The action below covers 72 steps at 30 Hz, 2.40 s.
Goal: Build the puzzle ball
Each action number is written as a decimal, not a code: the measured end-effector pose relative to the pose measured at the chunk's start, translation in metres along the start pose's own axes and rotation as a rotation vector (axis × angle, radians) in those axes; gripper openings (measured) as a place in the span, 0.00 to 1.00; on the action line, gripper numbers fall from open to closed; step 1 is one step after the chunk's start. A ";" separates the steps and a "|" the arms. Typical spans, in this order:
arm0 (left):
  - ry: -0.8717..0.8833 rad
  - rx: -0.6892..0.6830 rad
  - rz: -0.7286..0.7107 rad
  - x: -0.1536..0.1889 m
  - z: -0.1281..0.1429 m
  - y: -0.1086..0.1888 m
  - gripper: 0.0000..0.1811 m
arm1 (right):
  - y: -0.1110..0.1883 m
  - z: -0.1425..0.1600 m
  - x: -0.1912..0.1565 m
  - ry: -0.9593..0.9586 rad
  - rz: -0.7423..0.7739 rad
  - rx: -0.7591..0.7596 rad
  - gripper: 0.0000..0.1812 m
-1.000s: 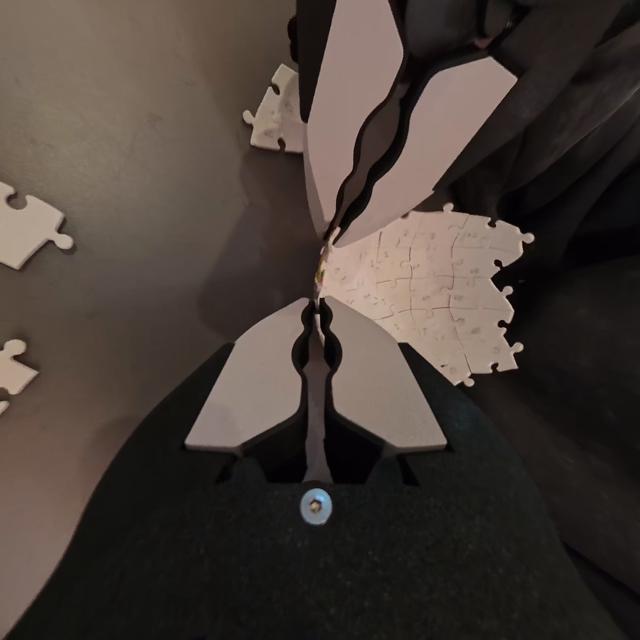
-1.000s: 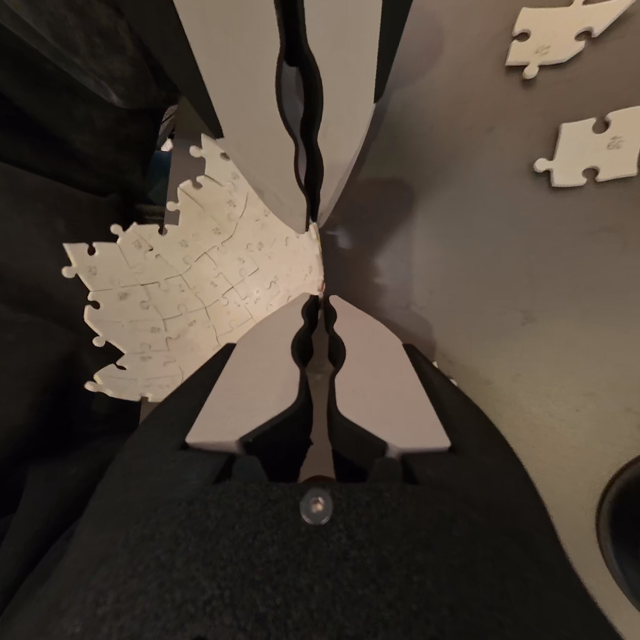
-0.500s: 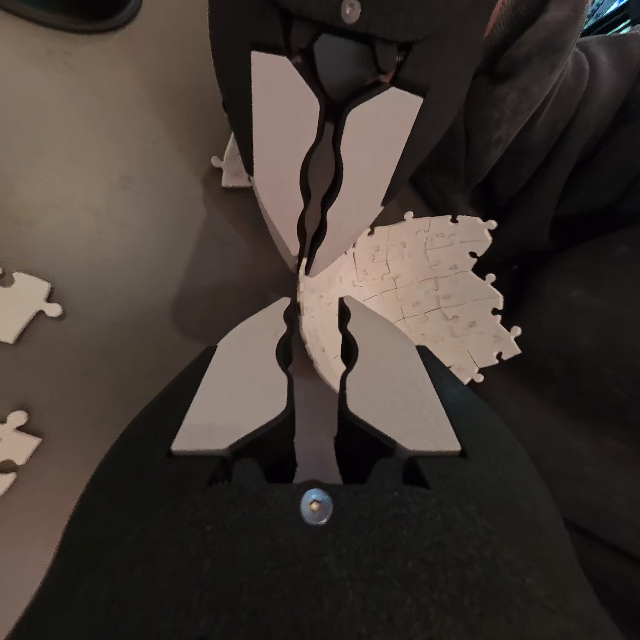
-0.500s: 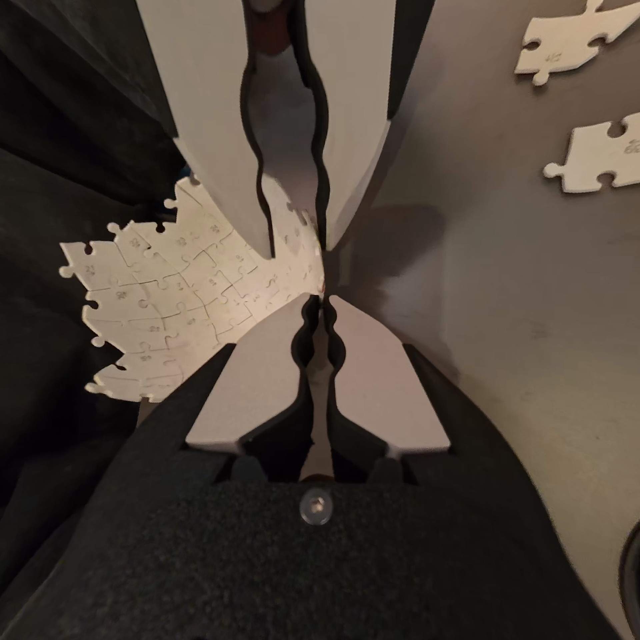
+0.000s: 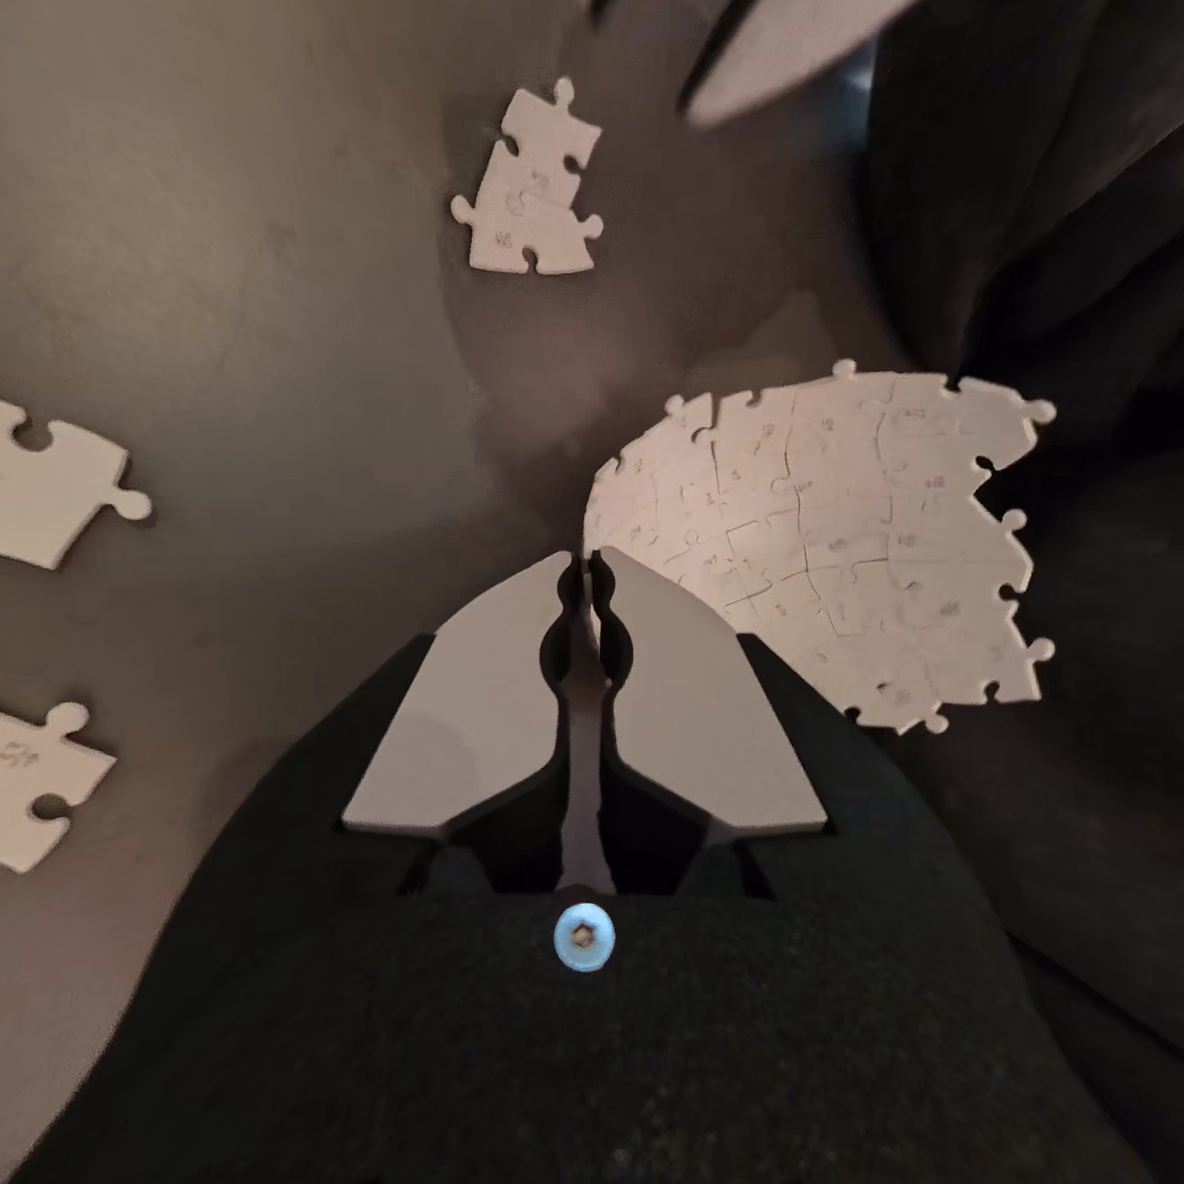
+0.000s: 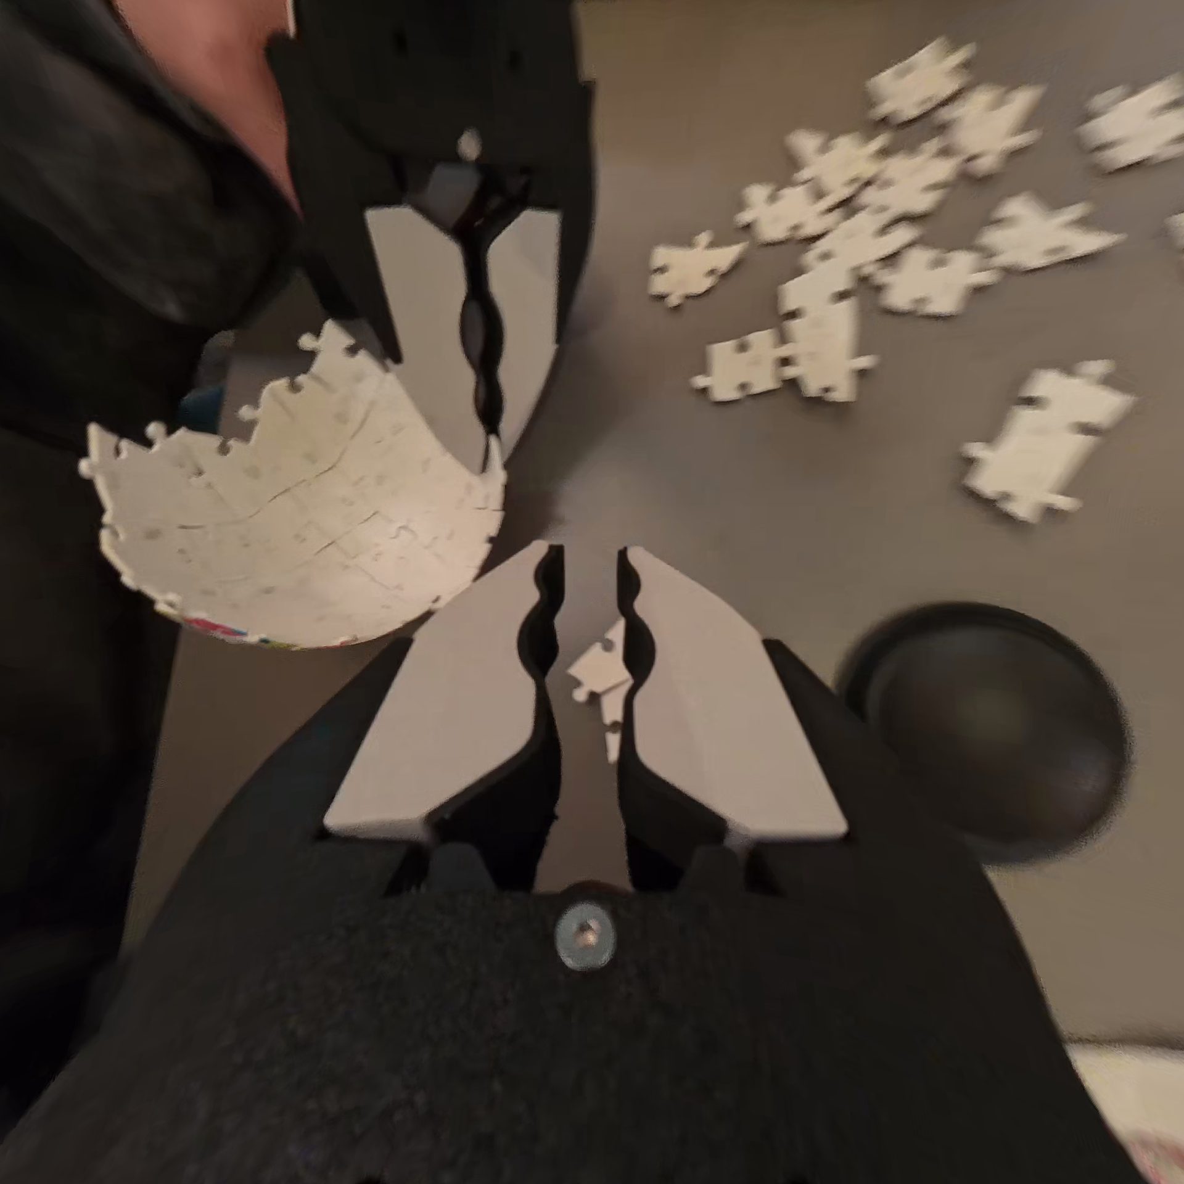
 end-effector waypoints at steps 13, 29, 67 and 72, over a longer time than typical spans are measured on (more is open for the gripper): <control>0.128 0.093 0.049 0.005 0.023 0.003 0.01 | 0.002 0.086 0.010 -0.076 0.336 -0.147 0.11; 0.168 0.145 0.034 0.012 0.037 0.009 0.01 | 0.000 0.091 -0.002 -0.195 0.313 -0.039 0.11; 0.178 0.152 0.092 0.011 0.039 0.011 0.01 | -0.011 0.080 0.013 -0.085 0.418 -0.107 0.00; 0.176 0.149 0.096 0.013 0.039 0.010 0.02 | 0.022 0.071 0.007 -0.109 0.469 -0.038 0.00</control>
Point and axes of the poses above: each gripper's, where its closed fingertips meet, y back along the fingers, z out of its underside, x = y × z across the jaws, the point moved 2 cm from there along y, back along the fingers, and after that the axes turned 1 degree about -z, right-handed, at the moved point
